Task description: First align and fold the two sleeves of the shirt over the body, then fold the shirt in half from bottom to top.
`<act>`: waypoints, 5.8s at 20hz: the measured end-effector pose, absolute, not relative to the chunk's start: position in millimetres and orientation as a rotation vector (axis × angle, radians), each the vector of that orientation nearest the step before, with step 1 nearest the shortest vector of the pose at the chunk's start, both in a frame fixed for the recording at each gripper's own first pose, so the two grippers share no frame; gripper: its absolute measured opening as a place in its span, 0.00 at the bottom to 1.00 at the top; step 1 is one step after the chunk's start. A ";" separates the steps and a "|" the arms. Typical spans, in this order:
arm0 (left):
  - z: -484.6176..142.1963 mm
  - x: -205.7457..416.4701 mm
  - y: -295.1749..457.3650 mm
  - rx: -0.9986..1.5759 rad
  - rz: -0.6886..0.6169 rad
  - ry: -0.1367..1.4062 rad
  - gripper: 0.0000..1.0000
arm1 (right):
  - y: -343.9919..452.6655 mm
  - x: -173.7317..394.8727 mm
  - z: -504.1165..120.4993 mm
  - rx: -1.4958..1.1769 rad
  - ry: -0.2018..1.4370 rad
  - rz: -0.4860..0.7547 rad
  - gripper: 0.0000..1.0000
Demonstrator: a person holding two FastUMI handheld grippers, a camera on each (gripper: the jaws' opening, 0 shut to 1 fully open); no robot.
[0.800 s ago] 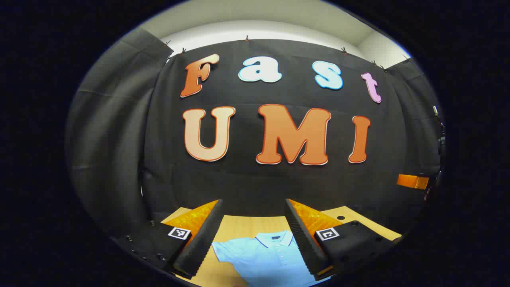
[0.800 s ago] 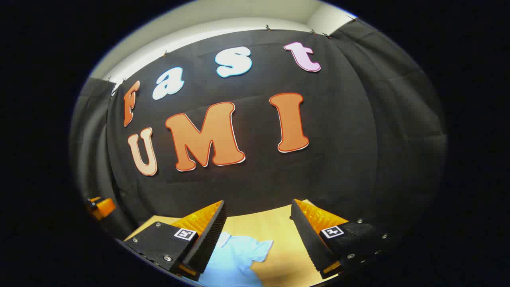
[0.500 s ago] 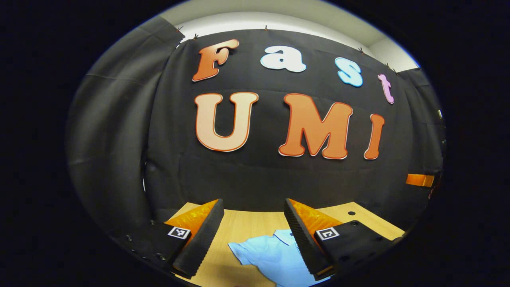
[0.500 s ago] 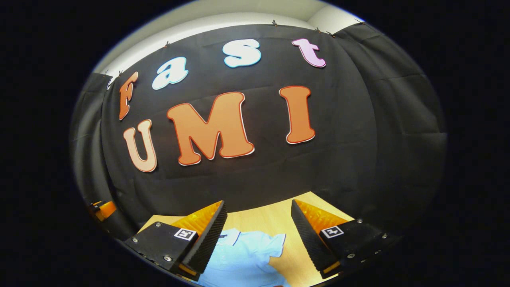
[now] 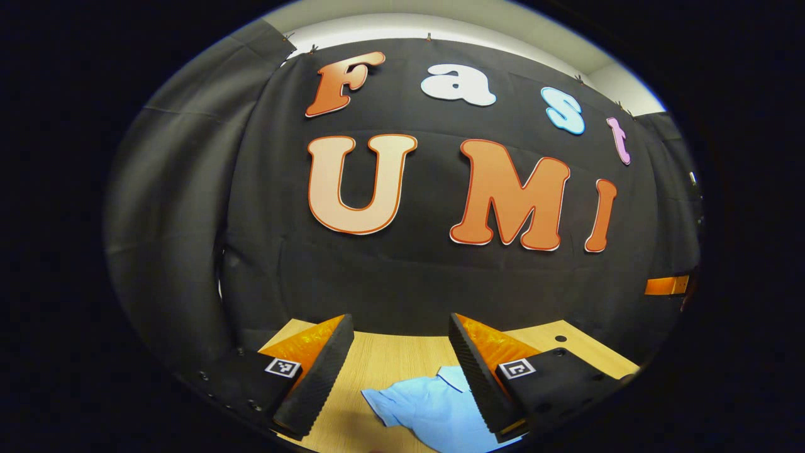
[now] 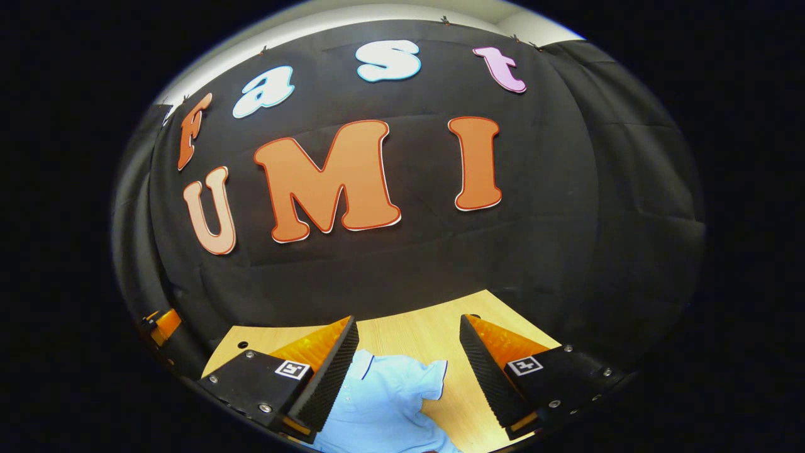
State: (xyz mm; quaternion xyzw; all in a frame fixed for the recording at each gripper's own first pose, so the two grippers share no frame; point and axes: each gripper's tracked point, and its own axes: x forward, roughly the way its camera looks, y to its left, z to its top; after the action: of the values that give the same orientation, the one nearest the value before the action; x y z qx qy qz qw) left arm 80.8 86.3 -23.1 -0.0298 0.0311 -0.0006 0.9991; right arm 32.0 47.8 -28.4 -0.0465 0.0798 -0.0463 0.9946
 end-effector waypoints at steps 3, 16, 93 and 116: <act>-30.8 84.0 73.3 -0.089 -0.007 0.091 0.99 | 44.9 35.5 -48.2 -0.094 0.214 -0.077 0.98; -45.9 95.9 63.3 -0.107 0.014 0.139 0.99 | 12.2 88.6 -143.5 -0.082 0.610 -0.098 0.98; -128.2 19.7 208.5 -0.128 0.253 0.354 0.99 | 193.8 131.8 -322.9 -0.164 1.100 0.190 0.10; -330.4 133.9 139.0 -0.298 0.095 1.099 0.96 | 82.2 70.4 -333.7 0.046 1.163 0.077 0.99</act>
State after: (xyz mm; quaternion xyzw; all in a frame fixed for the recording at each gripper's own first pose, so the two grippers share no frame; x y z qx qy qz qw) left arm 133.9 139.0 -330.4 -0.1410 0.5202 0.0450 0.8411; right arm 70.4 82.2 -333.7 0.0218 0.5490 0.0366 0.8347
